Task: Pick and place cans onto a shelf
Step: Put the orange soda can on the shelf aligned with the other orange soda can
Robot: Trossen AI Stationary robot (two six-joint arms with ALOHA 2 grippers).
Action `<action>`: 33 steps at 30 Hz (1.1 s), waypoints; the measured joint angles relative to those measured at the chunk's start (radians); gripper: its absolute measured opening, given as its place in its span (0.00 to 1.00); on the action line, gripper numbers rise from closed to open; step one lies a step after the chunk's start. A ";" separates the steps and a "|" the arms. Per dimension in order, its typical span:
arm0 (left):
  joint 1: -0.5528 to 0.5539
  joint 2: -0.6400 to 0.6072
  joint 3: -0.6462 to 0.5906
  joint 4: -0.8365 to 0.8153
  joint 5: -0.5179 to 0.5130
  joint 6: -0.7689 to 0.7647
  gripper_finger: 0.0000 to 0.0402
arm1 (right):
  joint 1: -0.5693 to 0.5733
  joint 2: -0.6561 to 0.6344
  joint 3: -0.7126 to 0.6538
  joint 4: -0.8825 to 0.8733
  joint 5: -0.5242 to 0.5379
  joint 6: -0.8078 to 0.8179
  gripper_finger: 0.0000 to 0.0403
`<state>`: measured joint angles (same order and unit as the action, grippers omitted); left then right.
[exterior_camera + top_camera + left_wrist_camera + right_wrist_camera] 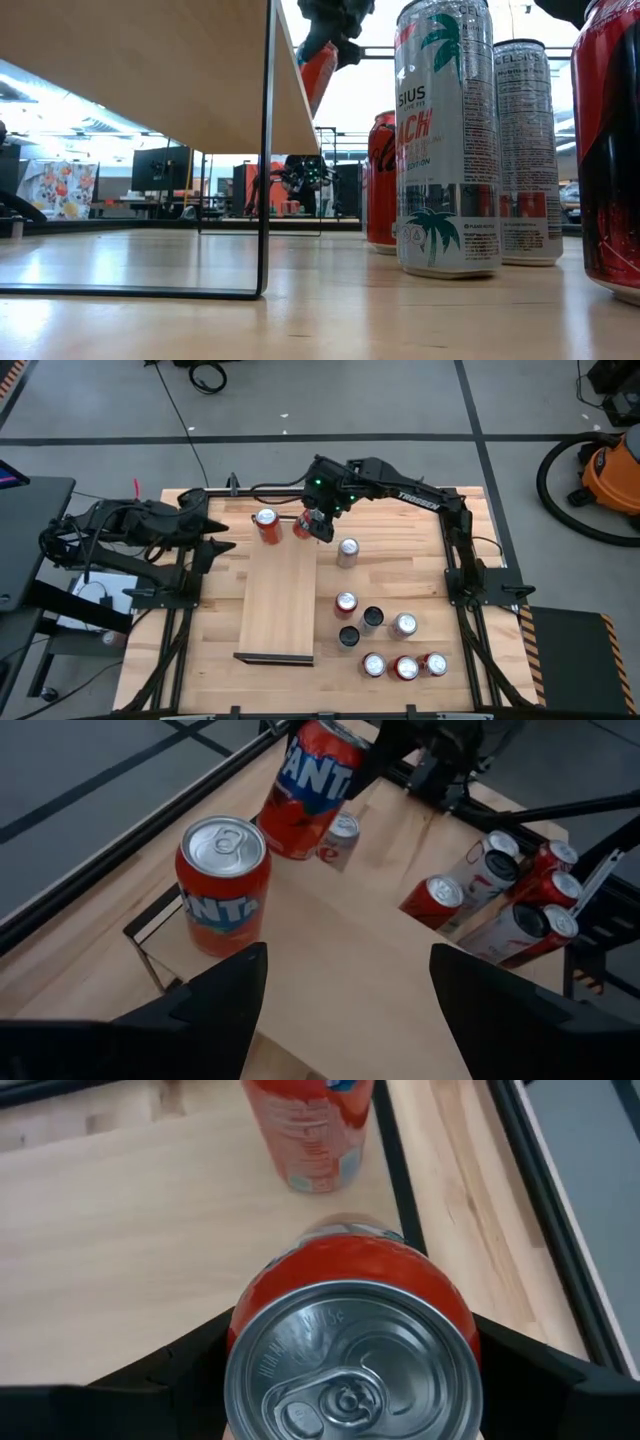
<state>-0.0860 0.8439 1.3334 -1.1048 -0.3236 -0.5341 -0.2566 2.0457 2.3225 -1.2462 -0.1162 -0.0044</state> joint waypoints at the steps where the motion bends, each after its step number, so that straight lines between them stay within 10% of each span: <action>1: 0.000 0.003 0.000 -0.003 -0.007 0.005 0.72 | -0.003 0.000 -0.003 0.007 -0.013 -0.014 0.80; 33: -0.003 0.462 -0.034 0.689 0.080 0.216 0.85 | 0.117 -0.215 -0.020 -0.202 -0.167 -0.235 0.80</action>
<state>-0.0891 1.3055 1.2991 -0.4159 -0.2440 -0.3182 -0.1395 1.8309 2.3028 -1.4484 -0.2829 -0.2396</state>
